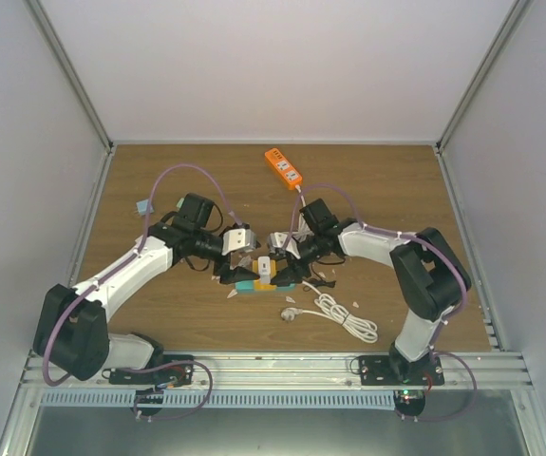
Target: Pull the plug off the socket
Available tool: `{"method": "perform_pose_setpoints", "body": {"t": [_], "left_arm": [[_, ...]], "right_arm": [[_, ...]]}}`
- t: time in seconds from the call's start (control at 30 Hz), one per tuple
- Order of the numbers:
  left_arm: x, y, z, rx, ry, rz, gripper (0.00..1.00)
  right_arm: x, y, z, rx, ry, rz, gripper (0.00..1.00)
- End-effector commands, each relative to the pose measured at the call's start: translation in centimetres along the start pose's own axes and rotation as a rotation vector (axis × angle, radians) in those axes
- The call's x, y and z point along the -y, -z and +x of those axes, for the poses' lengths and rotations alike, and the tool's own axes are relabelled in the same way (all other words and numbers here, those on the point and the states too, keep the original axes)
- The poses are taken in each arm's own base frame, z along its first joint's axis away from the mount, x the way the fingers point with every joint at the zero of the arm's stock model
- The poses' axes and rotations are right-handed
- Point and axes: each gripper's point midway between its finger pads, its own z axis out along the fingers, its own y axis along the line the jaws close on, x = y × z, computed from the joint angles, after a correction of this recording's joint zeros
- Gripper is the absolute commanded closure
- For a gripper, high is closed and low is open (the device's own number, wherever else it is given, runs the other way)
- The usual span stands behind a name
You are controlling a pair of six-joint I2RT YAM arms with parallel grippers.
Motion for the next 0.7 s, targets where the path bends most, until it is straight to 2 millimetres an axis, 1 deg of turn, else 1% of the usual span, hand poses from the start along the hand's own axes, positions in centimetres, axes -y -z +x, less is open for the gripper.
{"method": "perform_pose_setpoints", "body": {"t": [0.0, 0.07, 0.17, 0.23, 0.27, 0.3, 0.37, 0.5, 0.57, 0.67], "left_arm": [[0.7, -0.6, 0.5, 0.023, -0.058, 0.029, 0.12], [0.9, -0.7, 0.8, 0.026, -0.058, 0.028, 0.13], [0.6, -1.1, 1.2, 0.021, -0.054, 0.017, 0.13], [0.4, -1.1, 1.3, 0.022, -0.052, 0.010, 0.14], [0.4, -1.2, 1.3, 0.022, -0.051, 0.008, 0.14], [0.4, -1.3, 1.3, 0.023, -0.047, 0.009, 0.14], [0.4, -1.5, 1.5, 0.023, -0.040, 0.010, 0.14], [0.5, -2.0, 2.3, 0.007, -0.028, 0.016, 0.15], [0.5, -2.1, 2.5, 0.001, -0.024, 0.015, 0.15], [0.5, -2.2, 2.5, 0.005, -0.025, 0.012, 0.18]], "right_arm": [[0.7, -1.4, 0.4, 0.009, 0.011, -0.002, 0.68], [0.8, -1.6, 0.6, 0.013, 0.015, 0.007, 0.66], [0.7, -1.6, 0.6, 0.024, 0.023, 0.013, 0.58], [0.7, -1.5, 0.5, 0.029, 0.023, 0.021, 0.40], [0.6, -1.5, 0.6, 0.033, 0.023, 0.020, 0.35], [0.4, -1.5, 0.6, 0.038, 0.024, 0.020, 0.32], [0.1, -1.4, 0.6, 0.048, 0.036, 0.029, 0.27], [-0.2, -1.4, 1.0, 0.048, 0.047, 0.038, 0.24], [-0.1, -1.4, 1.1, 0.047, 0.053, 0.048, 0.22], [0.4, -1.2, 0.8, 0.052, 0.059, 0.077, 0.23]]}}
